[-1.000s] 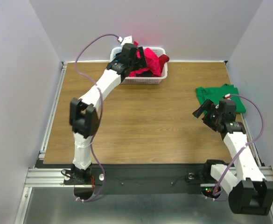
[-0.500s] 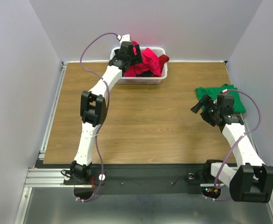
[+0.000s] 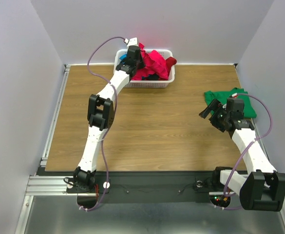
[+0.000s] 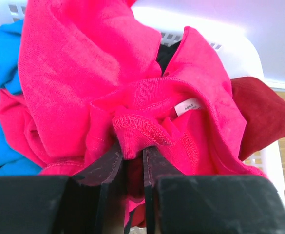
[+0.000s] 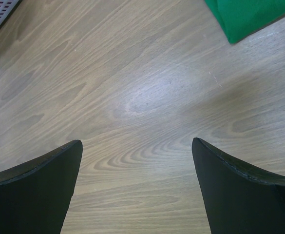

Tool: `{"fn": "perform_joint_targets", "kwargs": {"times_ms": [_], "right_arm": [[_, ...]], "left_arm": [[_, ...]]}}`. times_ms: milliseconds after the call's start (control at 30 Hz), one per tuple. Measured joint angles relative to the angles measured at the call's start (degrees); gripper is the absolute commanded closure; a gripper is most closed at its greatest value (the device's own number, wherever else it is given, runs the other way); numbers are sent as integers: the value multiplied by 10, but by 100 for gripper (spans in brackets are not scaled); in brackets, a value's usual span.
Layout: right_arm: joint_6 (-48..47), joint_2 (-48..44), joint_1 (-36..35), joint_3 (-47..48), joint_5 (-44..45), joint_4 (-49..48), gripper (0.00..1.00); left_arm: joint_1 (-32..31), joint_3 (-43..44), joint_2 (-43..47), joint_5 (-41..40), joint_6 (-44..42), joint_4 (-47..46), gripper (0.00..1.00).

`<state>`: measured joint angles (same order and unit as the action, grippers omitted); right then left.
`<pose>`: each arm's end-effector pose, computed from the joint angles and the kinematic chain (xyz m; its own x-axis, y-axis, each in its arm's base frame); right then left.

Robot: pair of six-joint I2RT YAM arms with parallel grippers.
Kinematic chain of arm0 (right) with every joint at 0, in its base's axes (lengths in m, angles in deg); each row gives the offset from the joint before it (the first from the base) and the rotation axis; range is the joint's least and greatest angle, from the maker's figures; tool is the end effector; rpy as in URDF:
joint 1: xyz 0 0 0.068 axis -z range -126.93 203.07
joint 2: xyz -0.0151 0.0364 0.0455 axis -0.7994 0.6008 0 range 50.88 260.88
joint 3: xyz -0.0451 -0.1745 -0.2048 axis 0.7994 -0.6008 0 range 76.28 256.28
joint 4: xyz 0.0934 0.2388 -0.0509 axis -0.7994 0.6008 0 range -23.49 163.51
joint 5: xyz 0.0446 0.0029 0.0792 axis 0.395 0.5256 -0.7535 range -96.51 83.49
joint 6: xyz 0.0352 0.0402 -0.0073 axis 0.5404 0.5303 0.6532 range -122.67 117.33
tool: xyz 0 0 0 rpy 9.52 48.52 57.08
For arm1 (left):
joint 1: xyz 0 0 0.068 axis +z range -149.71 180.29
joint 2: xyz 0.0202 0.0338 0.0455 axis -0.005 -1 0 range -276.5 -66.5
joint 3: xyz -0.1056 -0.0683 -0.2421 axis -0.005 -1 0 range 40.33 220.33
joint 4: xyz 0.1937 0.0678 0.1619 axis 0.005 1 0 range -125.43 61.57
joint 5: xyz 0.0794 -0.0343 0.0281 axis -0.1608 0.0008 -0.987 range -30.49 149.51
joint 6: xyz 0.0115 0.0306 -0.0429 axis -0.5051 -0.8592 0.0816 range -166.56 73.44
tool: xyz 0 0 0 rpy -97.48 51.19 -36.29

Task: Fold and stack the t-shirts
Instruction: Grab the tshirt from the pile, then move the tshirt to the center of the board

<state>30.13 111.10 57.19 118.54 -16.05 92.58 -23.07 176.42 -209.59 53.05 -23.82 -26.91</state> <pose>0.2187 -0.0097 0.2483 -0.6088 0.5794 -0.5419 0.3352 0.8070 0.4863 0.5404 -0.2291 0.2725 -0.3403 -0.2715 -0.9003 0.1766 0.9219 -0.3448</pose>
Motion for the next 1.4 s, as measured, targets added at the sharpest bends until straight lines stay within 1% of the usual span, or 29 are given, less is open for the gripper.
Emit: {"fn": "perform_joint_targets", "kwargs": {"times_ms": [133, 333, 400, 533, 767, 867, 933, 1033, 1100, 1200, 1300, 1400], "right_arm": [[0, 0, 0, -1, 0, 0, 0], [0, -6, 0, -8, -1, -6, 0], [0, -7, 0, -11, -1, -6, 0], [-1, -7, 0, -12, -1, -7, 0], [-3, -7, 0, -12, -1, -7, 0], [-6, -7, 0, -12, -1, -7, 0], [-11, -7, 0, -12, -1, -7, 0], [-15, -13, 0, -12, -1, -7, 0], [-15, -25, 0, -15, -1, -9, 0], [-15, -54, 0, -23, -2, -6, 0], [-15, -87, 0, -27, -2, -3, 0], [-15, -114, 0, -27, 1, 5, 0]], "left_arm": [[0, -3, 19, 0, -4, 3, 82], [0, -6, 87, 7, -12, 8, 82], [-1, -6, 111, 12, -13, 7, 90], [-3, -6, 165, 23, -14, 3, 92], [-18, -7, 226, 48, -28, 15, 92], [-41, -24, 273, 54, -43, 26, 92], [-70, -40, 321, 54, -55, 36, 92], [-132, -75, 409, 42, -84, 35, 92], [-187, -99, 477, 28, -102, 29, 92], [-245, -141, 568, 36, -110, 7, 92], [-257, -183, 643, 43, -105, -20, 92], [-257, -243, 689, 33, -96, -36, 92]]}}
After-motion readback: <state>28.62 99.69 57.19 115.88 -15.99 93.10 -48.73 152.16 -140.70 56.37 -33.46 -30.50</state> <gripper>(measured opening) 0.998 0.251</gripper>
